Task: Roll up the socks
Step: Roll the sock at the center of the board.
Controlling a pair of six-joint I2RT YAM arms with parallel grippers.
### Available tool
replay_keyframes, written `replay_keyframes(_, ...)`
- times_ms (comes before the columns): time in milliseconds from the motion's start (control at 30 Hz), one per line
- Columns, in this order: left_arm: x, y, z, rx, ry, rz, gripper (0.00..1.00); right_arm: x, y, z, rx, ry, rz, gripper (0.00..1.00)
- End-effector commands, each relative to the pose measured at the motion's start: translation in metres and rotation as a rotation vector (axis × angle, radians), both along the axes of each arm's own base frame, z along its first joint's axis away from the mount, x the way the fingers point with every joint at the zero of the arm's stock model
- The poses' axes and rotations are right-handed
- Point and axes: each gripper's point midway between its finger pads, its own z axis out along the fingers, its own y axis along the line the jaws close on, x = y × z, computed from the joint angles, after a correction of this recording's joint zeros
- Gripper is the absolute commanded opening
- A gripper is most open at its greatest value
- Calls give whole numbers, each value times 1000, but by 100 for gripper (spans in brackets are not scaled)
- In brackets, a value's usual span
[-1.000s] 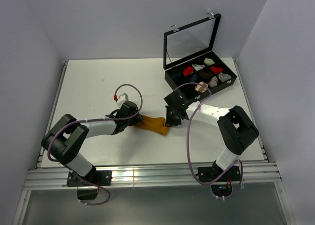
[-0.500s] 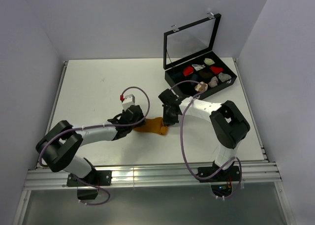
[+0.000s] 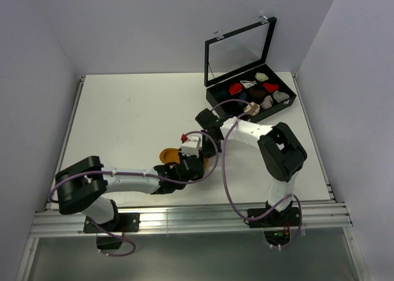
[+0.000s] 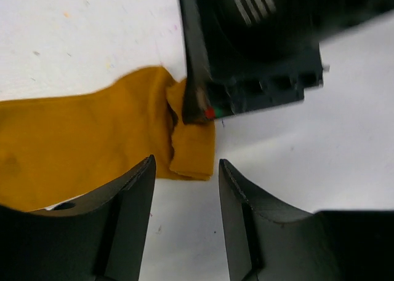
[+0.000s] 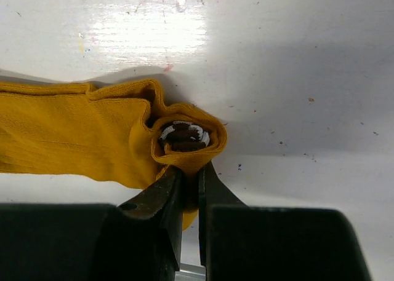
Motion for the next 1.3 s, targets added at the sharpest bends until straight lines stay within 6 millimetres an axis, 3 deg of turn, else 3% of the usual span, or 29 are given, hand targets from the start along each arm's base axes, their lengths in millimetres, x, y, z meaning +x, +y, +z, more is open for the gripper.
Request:
replay_keyframes(0,0,-22,3,19,-56,-19,50,-12,-1,-7,-26,66,14,11)
replay_keyframes(133,0,-40,0,27,-67,-45,50,-14,-1,-8,-22,75,16,12)
replay_keyframes(400,4,-40,-26,96,-41,-10,42,-17,0,-8,-9,83,17,14)
replay_keyframes(600,4,-23,-55,152,35,78,31,-20,5,-8,19,92,16,15)
replay_keyframes(800,4,6,-68,194,74,181,31,-24,9,-8,56,106,18,20)
replay_keyframes(900,5,17,-73,173,107,220,30,-26,14,-2,101,107,16,27)
replay_keyframes(1067,-2,31,-81,112,182,236,27,-16,27,24,227,39,6,47)
replay_keyframes(1267,-8,42,-83,-5,261,251,24,-3,36,59,369,-88,-17,54)
